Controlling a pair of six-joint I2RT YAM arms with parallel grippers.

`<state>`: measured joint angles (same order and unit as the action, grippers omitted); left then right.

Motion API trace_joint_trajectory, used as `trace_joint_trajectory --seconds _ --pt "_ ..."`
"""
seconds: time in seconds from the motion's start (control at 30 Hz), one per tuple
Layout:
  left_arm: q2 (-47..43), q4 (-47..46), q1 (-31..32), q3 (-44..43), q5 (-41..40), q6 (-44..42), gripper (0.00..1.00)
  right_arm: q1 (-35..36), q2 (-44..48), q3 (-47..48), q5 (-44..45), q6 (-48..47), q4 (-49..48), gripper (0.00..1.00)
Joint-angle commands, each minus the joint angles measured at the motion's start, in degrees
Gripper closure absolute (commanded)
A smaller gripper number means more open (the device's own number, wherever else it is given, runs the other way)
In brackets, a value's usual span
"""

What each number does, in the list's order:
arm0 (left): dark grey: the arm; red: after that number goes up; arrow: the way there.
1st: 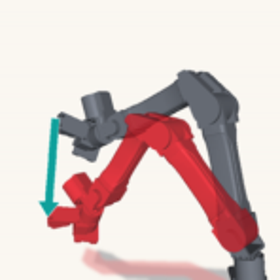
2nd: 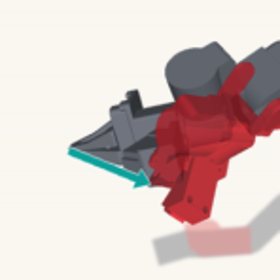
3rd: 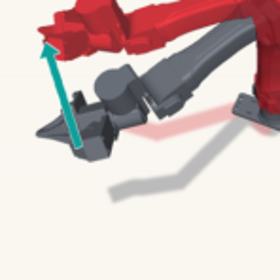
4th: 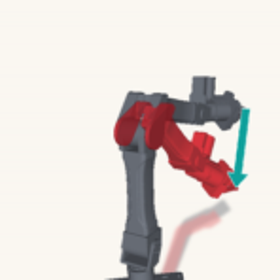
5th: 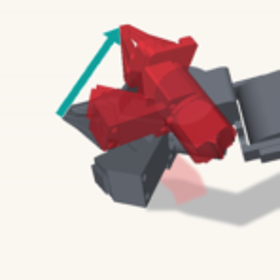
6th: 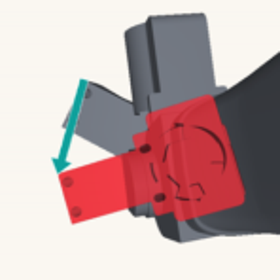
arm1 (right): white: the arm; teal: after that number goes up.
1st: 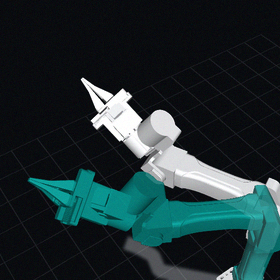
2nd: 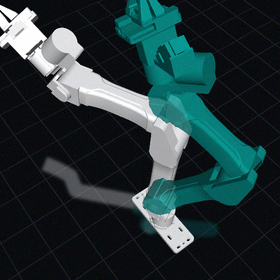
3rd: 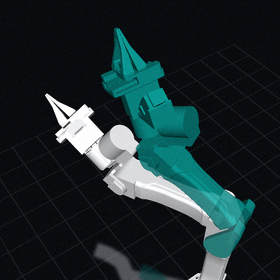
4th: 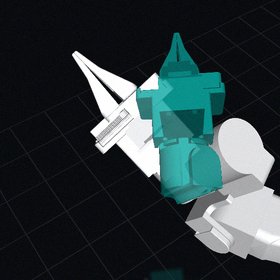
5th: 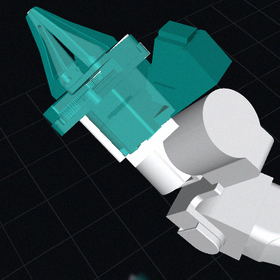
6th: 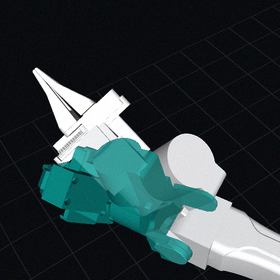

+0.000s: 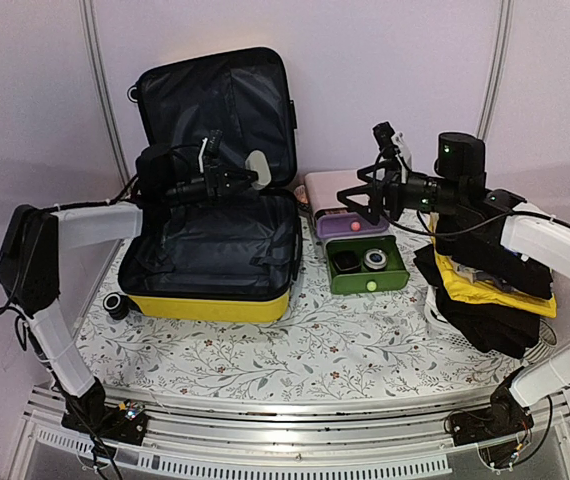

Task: Open, take out, and arrange the luggage
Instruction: Pick up the makeup from the opened luggage, then pass from the left arm to the right

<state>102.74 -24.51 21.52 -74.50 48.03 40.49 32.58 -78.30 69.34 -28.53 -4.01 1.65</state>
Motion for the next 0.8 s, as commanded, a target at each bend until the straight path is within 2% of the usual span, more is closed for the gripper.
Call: trace_joint_trajectory --seconds 0.0,0.03,0.17,0.2,0.3,0.4,0.53,0.77 --pt "-1.01 -35.42 4.33 6.87 9.76 24.78 0.62 1.35 -0.57 -0.35 -0.92 6.24 -3.32 0.01" --pt "-0.84 -39.35 5.53 7.34 9.3 27.89 0.61 4.38 0.93 -2.65 3.23 5.56 -6.24 0.01" --pt "1.08 -50.75 10.02 7.94 4.36 38.46 0.61 20.31 2.71 -9.64 27.2 -12.39 -19.17 0.01" --pt "1.65 -53.05 10.9 8.13 2.74 40.46 0.61 22.64 1.99 -10.86 32.14 -18.5 -24.66 0.01" --pt "3.04 -59.35 13.28 9.97 -2.88 45.07 0.6 25.68 -1.26 -11.94 41.65 -25.62 -34.69 0.01" --pt "4.21 -63.86 14.58 11.61 -6.74 48.4 0.6 26.36 -3.75 -12.84 45.64 -27.5 -43.12 0.01" --pt "4.83 -67.21 16.0 13.36 -8.74 50.23 0.6 26.57 -5.34 -15.7 47.11 -29.21 -54.63 0.07" --pt "3.69 -67.37 17.14 14.72 -9.89 50.09 0.6 26.72 -9.02 -14.62 46.74 -31.83 -59.3 0.12"
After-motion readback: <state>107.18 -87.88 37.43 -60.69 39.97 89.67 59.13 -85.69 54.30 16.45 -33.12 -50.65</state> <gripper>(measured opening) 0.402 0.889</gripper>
